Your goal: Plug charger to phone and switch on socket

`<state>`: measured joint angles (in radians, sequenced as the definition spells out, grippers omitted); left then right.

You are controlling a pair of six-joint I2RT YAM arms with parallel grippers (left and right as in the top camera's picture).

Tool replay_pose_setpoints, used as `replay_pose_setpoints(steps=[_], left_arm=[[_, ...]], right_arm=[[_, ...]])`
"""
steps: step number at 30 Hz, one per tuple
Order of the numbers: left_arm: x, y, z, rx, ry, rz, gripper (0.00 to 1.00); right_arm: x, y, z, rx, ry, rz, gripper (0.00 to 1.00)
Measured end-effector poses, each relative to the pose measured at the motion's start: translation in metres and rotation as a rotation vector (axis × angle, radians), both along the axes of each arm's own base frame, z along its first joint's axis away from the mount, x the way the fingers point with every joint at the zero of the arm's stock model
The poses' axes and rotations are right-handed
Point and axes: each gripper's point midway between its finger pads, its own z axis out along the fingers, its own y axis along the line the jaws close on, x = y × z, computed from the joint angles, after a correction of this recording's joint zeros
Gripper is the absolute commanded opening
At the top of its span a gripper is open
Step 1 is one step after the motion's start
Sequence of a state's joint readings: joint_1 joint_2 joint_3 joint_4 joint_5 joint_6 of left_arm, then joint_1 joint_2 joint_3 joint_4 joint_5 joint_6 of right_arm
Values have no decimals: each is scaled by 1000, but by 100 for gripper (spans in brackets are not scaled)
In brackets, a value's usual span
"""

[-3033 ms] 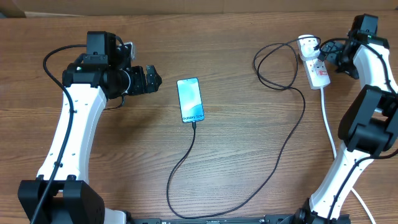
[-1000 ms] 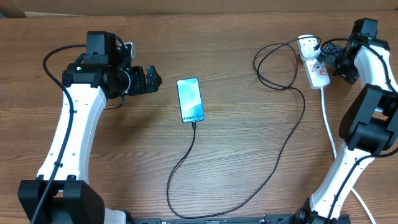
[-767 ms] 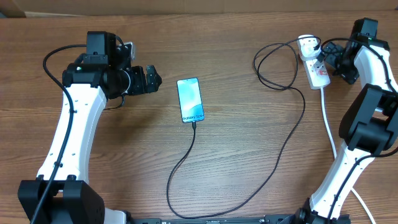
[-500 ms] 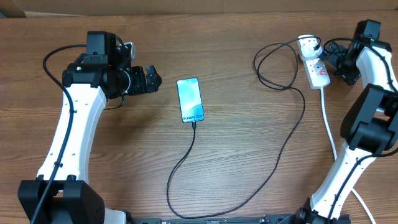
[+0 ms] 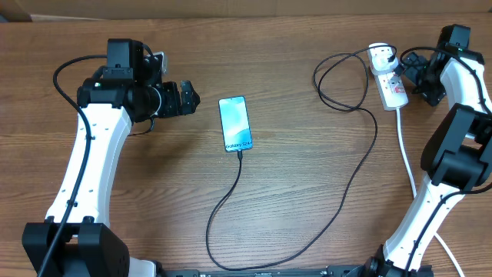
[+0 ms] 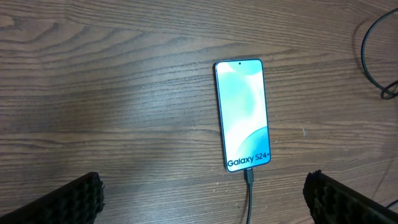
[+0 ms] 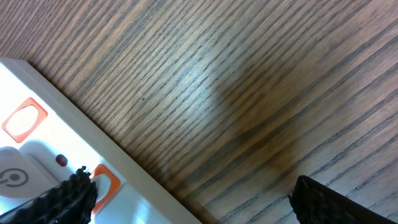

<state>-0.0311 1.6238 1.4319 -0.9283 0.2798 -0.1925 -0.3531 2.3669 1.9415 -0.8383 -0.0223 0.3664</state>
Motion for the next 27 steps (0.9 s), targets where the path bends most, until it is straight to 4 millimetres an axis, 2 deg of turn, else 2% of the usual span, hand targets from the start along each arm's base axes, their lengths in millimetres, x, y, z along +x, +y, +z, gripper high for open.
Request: replay_pose_setpoints(steps=[27], left_arm=[[0,0,0,0,0,0,99]], right_arm=[[1,5,-1,-10,6,12,100]])
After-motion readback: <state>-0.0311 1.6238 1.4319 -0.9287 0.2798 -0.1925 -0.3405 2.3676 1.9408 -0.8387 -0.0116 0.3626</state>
